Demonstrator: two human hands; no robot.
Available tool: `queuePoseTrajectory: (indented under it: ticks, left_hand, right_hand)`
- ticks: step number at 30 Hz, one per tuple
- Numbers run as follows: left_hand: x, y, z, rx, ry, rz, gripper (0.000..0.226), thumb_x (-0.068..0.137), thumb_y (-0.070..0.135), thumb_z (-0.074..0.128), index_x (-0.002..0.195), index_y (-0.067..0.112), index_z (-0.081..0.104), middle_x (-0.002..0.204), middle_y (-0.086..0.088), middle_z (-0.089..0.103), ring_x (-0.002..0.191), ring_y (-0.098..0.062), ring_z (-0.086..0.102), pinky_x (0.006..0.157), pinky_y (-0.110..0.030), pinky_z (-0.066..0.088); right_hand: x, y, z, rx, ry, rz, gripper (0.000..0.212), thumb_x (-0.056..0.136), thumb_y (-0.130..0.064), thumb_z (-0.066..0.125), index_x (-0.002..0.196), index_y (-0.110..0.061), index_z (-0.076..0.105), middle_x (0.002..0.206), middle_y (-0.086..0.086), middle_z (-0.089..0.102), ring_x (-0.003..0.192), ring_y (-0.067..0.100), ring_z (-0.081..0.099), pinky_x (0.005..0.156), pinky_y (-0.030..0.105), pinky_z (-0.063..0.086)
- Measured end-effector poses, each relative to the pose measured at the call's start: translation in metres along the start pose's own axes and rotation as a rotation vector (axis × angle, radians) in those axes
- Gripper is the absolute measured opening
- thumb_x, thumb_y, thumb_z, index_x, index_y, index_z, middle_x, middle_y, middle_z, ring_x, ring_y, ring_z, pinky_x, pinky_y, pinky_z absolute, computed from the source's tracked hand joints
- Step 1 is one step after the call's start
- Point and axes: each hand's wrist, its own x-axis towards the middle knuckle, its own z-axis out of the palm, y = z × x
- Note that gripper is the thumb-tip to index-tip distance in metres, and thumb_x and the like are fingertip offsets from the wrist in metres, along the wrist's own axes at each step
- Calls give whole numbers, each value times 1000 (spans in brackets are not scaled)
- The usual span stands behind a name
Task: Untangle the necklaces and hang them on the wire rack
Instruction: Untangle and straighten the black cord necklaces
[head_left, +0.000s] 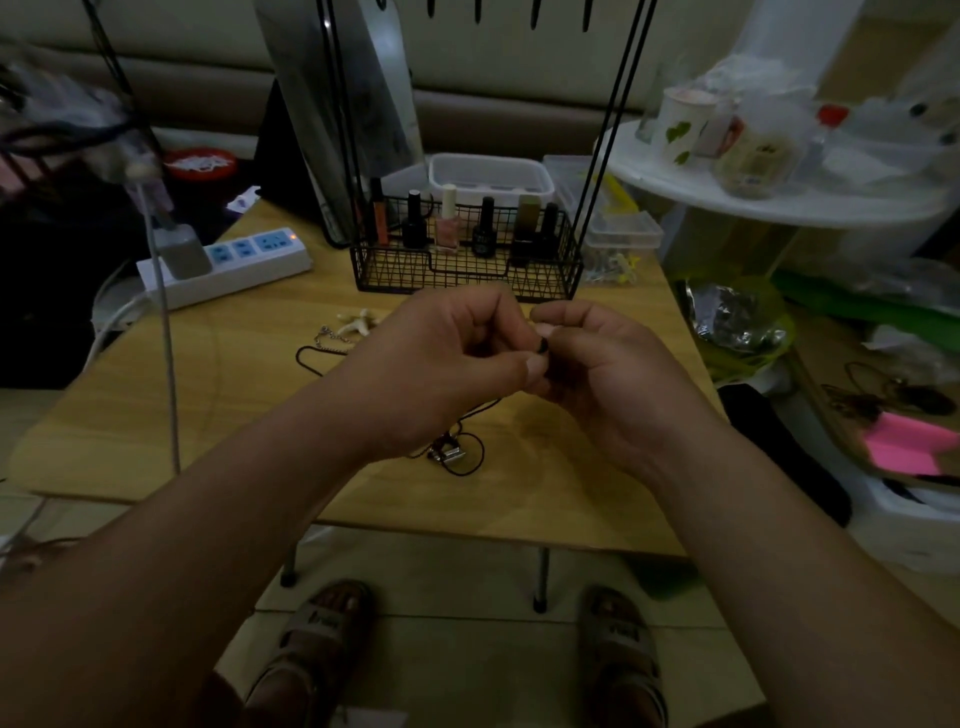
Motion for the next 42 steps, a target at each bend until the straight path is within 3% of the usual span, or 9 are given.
queuePoseTrajectory:
  ticks: [6,11,17,22,27,30,35,40,42]
  left_hand:
    - [3,-4,-4,117,184,17,9,92,10,75,90,13,67,81,-6,73,76,-25,71,69,-44,60]
    - [4,-10,3,306,235,115,12,91,12,76,88,18,65,77,6,67,74,-10,65,64,-28,55]
    - [3,-11,6,380,226,136,12,90,16,75,89,21,64,80,9,66,79,-9,64,66,-28,53]
    - [4,-8,1,180,220,72,8,98,16,67,102,23,65,88,2,69,85,-14,68,74,-37,59]
    - [6,-2,-10,62,152,-73,27,108,19,52,128,30,65,118,16,72,111,5,64,92,-24,50]
    - [5,-2,-8,-17,33,-154,25,109,26,48,121,26,70,110,8,76,107,-4,69,97,-34,50]
    - [7,-1,-7,-34,58,-109,14,105,19,57,98,15,68,86,2,73,85,-10,70,85,-28,59]
    - [8,-2,-8,-111,59,-103,17,104,15,56,91,12,66,80,-8,69,80,-22,70,89,-41,58]
    - [8,-4,-8,-104,75,-103,16,104,15,57,91,12,66,81,-10,69,81,-21,70,85,-38,58]
  right_hand:
    - [-17,-8,-10,-594,250,-292,8,97,-26,68,103,-29,64,99,-4,69,91,14,68,80,39,60]
    - [-32,-10,-1,-525,28,-385,5,96,-29,69,97,-26,72,88,-2,72,77,11,68,60,21,55]
    - [-25,-7,-2,-570,25,-436,8,99,-22,66,94,-25,71,87,-2,71,77,14,67,61,27,55]
    - [-24,-9,-6,-531,-20,-389,11,102,-22,61,96,-25,69,87,-7,71,76,5,67,65,24,55]
    - [-25,-12,-8,-354,-79,-324,15,105,-16,54,99,-16,68,83,-6,70,74,8,64,63,24,52]
    - [-24,-13,-8,-327,-96,-303,16,106,-15,52,101,-12,67,83,-4,69,73,9,61,61,24,50]
    - [-22,-12,-9,-386,-107,-271,19,107,-17,50,99,-14,67,78,-7,65,70,8,61,61,24,50]
    - [-22,-12,-8,-399,-119,-240,21,108,-19,47,99,-15,65,78,-6,63,70,9,60,63,27,50]
    - [-22,-12,-7,-448,-114,-235,22,109,-23,47,99,-17,66,79,-5,63,71,8,61,66,28,52]
